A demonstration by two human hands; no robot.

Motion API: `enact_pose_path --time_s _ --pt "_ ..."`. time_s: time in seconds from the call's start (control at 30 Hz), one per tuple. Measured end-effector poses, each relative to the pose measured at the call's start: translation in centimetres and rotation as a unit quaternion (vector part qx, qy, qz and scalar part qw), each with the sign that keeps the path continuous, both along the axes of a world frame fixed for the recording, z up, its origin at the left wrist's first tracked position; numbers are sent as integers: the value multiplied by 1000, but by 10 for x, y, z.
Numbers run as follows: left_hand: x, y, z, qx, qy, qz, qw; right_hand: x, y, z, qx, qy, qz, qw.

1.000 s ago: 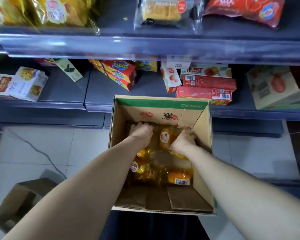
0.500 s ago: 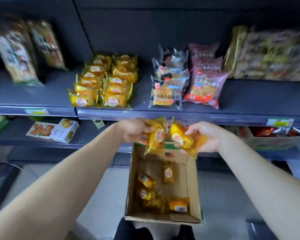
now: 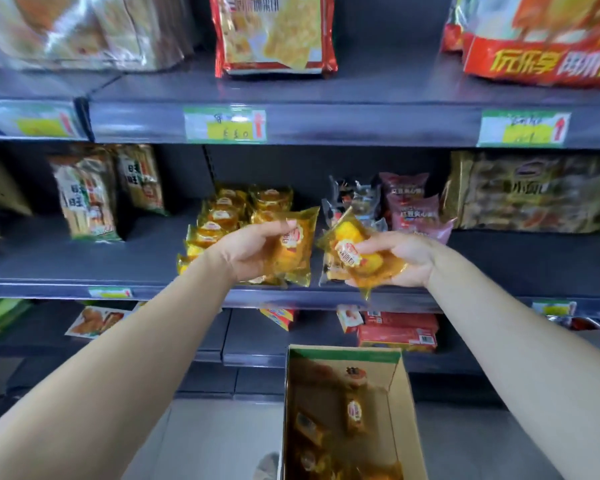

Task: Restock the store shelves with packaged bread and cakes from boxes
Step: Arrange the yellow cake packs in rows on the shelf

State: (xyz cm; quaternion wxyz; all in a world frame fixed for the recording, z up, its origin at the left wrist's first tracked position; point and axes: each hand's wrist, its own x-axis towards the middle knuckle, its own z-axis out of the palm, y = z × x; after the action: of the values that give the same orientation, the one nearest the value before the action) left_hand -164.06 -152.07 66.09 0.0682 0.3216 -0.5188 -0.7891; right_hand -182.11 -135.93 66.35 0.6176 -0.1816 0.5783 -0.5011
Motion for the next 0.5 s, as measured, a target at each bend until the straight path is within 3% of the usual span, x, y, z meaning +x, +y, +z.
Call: enact_pose_path --time_s 0.3,0.4,0.5 --pt "11 -72 -11 42 36 91 994 -22 -89 -10 15 58 -47 997" --pt "8 -92 -15 15 28 78 996 -36 -135 -15 32 178 -66 981" --pt "-1 -108 -20 0 3 77 997 -46 -181 -21 50 351 -90 931"
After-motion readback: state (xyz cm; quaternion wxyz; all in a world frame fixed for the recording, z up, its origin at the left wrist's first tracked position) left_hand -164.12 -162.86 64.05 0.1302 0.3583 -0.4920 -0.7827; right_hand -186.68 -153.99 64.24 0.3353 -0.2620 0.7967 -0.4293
